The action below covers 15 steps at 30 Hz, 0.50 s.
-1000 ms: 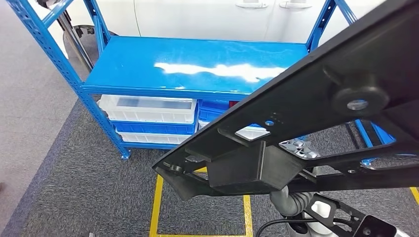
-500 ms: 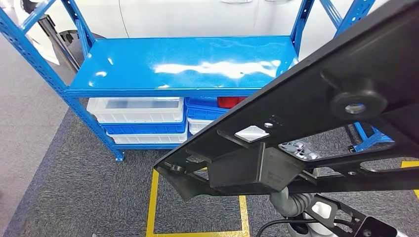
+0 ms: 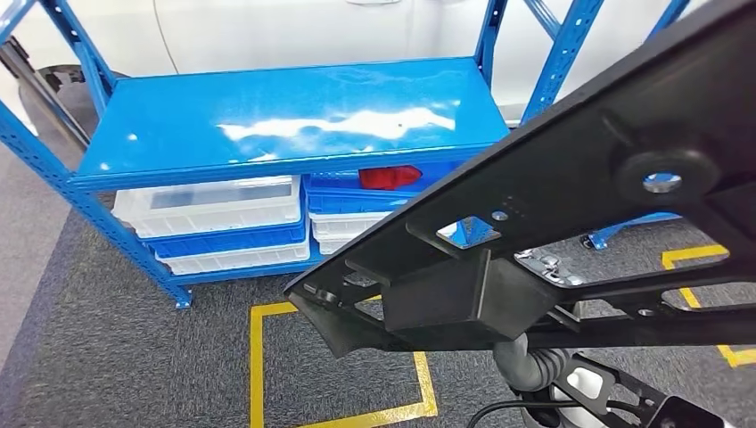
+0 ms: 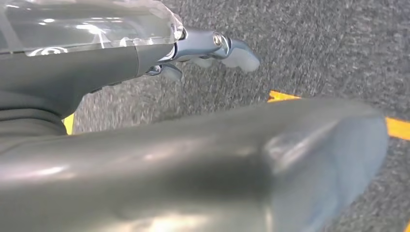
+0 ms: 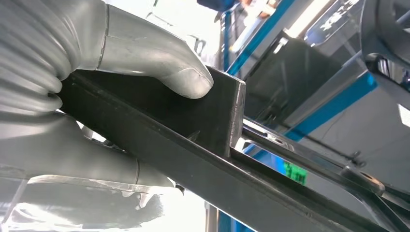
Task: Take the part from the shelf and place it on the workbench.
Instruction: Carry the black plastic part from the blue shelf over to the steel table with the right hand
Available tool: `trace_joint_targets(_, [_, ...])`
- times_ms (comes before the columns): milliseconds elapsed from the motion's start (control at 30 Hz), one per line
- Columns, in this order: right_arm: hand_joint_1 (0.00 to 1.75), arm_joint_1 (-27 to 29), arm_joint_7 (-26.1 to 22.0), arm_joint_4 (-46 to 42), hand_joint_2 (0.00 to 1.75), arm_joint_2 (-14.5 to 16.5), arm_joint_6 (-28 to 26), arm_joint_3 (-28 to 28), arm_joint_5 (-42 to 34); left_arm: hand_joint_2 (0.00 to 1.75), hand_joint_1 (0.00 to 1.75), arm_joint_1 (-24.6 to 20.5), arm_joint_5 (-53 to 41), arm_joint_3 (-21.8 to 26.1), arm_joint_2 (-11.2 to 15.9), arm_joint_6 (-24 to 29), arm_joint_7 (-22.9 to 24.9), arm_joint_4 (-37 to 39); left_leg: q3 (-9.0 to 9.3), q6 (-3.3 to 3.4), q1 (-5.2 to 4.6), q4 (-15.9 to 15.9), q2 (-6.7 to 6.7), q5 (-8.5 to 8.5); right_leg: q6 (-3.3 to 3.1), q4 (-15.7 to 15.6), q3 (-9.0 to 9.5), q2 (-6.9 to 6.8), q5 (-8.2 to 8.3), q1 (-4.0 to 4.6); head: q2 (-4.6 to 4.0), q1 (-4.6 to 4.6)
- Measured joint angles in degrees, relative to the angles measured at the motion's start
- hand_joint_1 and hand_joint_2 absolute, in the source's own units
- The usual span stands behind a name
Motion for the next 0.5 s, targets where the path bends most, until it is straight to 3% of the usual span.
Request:
trace_joint_targets(33, [1.75, 0.03, 0.0, -0.02, 1.75, -0.1, -0.22, 0.0, 0.01, 0.0, 0.0, -0.01, -0.02, 0.05, 0.04, 0.16, -0.02, 0.0, -0.02, -0.03, -0.03, 0.04, 0.69, -0.02, -0.01, -0.79, 0.6, -0.21, 0.86, -0.07, 0.01, 0.0])
trace_joint_targets(67, [1.75, 0.05, 0.0, -0.07, 1.75, -0.19, -0.42, 0.0, 0.01, 0.0, 0.0, -0.05, -0.09, 0.1, 0.08, 0.35, -0.03, 0.0, 0.02, -0.09, -0.05, 0.08, 1.3, -0.07, -0.11, -3.91, 2.4, -0.65, 2.57, -0.1, 0.01, 0.0])
trace_joint_targets(133, [1.75, 0.06, 0.0, -0.26, 1.75, -0.3, -0.96, 0.01, 0.09, 0.0, 0.0, -0.14, -0.37, 0.2, 0.15, 0.94, 0.12, 0.0, 0.21, -0.39, -0.22, 0.16, 2.36, -0.25, -0.68, -12.33, 7.08, -3.23, 5.57, 0.23, 0.01, 0.0])
trace_joint_targets(167, [1.75, 0.08, -0.01, -0.36, 1.75, -0.31, -1.32, 0.01, 0.25, 0.0, 0.0, -0.13, -0.53, 0.25, 0.23, 1.18, 0.35, 0.0, 0.3, -0.64, -0.33, 0.19, 2.85, -0.33, -1.07, -15.17, 8.55, -4.29, 6.29, 0.51, 0.0, 0.0])
trace_joint_targets(200, [1.75, 0.15, -0.02, -0.43, 1.75, -0.3, -1.67, 0.02, 0.49, 0.0, 0.0, -0.09, -0.63, 0.32, 0.34, 1.32, 0.69, 0.0, 0.39, -0.94, -0.42, 0.2, 3.36, -0.39, -1.44, -16.51, 9.13, -4.92, 6.43, 0.79, 0.0, 0.0])
trace_joint_targets(267, [1.75, 0.42, -0.02, -0.49, 1.75, -0.28, -2.23, 0.02, 0.9, 0.0, 0.0, -0.02, -0.73, 0.5, 0.57, 1.39, 1.26, 0.0, 0.56, -1.6, -0.49, 0.1, 4.47, -0.42, -2.07, -16.78, 8.83, -3.87, 6.62, 0.97, 0.0, 0.0])
trace_joint_targets(300, [1.75, 0.59, -0.01, -0.49, 1.75, -0.27, -2.36, 0.02, 0.99, 0.0, 0.0, -0.05, -0.77, 0.59, 0.69, 1.41, 1.4, 0.0, 0.6, -1.98, -0.39, 0.22, 4.26, -0.62, -2.38, -16.95, 8.79, -3.23, 6.81, 0.83, 0.0, 0.0])
trace_joint_targets(367, [1.75, 0.74, -0.02, -0.51, 1.75, -0.17, -2.51, 0.03, 0.98, 0.0, 0.0, -0.09, -0.86, 0.72, 0.87, 1.42, 1.45, 0.0, -0.35, -2.54, -0.2, 2.75, 1.77, -2.62, -3.04, -17.36, 8.83, -2.02, 7.23, 0.45, 0.01, 0.0])
trace_joint_targets(433, [1.75, 0.8, -0.04, -0.52, 1.75, 0.01, -2.58, 0.05, 0.97, 0.0, 0.0, 0.15, -0.9, 0.88, 1.1, 1.49, 1.54, 0.0, -3.43, -2.79, -0.07, 9.75, -1.07, -6.48, -3.46, -17.43, 8.7, -0.73, 7.47, 0.38, 0.01, -0.01])
trace_joint_targets(500, [1.75, 1.0, -0.04, -0.51, 1.75, 0.1, -2.72, 0.07, 1.14, 0.0, 0.0, 0.47, -0.97, 1.09, 1.27, 1.69, 1.92, 0.0, -6.53, -2.87, -0.07, 16.26, -1.7, -8.65, -3.61, -17.34, 8.51, 0.84, 7.58, 0.49, 0.0, -0.02])
